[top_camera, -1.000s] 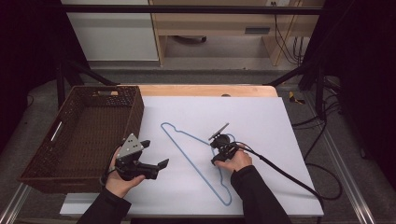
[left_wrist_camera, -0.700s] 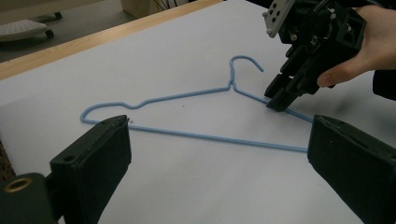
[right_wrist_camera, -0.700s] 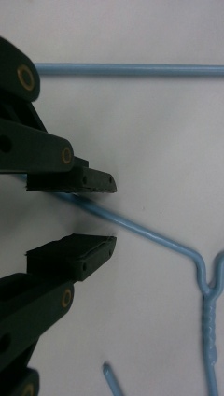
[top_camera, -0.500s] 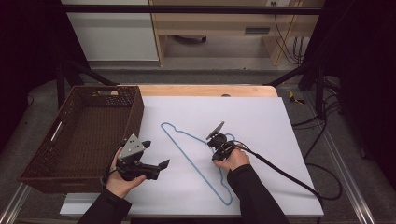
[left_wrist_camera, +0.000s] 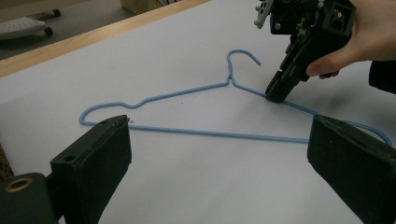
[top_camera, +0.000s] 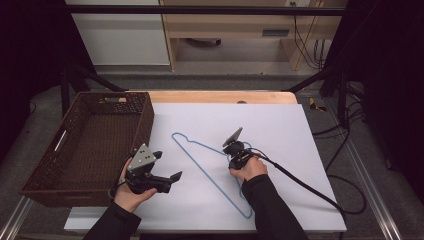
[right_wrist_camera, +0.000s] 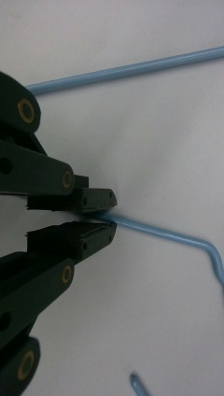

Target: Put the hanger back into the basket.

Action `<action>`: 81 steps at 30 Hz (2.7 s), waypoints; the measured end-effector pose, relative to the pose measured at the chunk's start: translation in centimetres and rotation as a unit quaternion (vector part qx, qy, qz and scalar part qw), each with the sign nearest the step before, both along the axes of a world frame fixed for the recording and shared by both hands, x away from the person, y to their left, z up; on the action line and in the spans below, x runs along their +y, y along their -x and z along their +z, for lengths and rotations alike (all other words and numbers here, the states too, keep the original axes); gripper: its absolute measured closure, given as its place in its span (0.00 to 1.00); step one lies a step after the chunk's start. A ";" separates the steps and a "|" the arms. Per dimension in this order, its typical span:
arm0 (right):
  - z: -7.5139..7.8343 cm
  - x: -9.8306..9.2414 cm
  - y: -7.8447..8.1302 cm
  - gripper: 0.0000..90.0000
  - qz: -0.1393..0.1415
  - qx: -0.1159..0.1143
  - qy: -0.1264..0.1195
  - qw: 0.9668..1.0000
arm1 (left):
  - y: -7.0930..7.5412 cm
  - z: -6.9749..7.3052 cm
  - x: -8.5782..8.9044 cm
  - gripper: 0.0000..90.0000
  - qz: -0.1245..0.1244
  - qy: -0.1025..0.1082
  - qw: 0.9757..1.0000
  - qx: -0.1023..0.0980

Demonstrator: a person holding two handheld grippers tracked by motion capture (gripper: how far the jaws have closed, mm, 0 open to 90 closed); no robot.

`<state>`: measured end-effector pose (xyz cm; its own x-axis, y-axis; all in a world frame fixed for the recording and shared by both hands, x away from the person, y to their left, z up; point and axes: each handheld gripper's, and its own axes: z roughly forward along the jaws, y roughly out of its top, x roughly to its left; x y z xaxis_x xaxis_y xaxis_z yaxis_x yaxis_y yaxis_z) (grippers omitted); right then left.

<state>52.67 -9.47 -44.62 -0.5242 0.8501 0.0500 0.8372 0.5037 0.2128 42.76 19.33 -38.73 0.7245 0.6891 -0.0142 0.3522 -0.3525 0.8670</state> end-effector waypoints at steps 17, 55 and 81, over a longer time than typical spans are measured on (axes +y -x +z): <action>0.0 -0.1 0.0 0.95 0.011 0.005 0.013 1.000 | 0.0 -0.1 -0.1 0.07 -0.003 -0.002 1.000 0.002; 4.0 -1.8 1.9 0.98 0.047 -0.042 -0.017 0.998 | 0.0 1.2 -0.5 0.07 -0.013 -0.012 1.000 -0.006; 5.1 -2.1 3.4 0.98 0.087 -0.050 -0.024 0.995 | -7.2 -2.3 -8.5 0.19 -0.057 -0.148 0.987 0.025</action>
<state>49.32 -11.53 -39.56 -0.6672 0.7443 0.0288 0.7119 0.6259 0.3185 49.97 10.79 -40.99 0.8006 0.5830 0.1385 0.3351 -0.6272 0.7030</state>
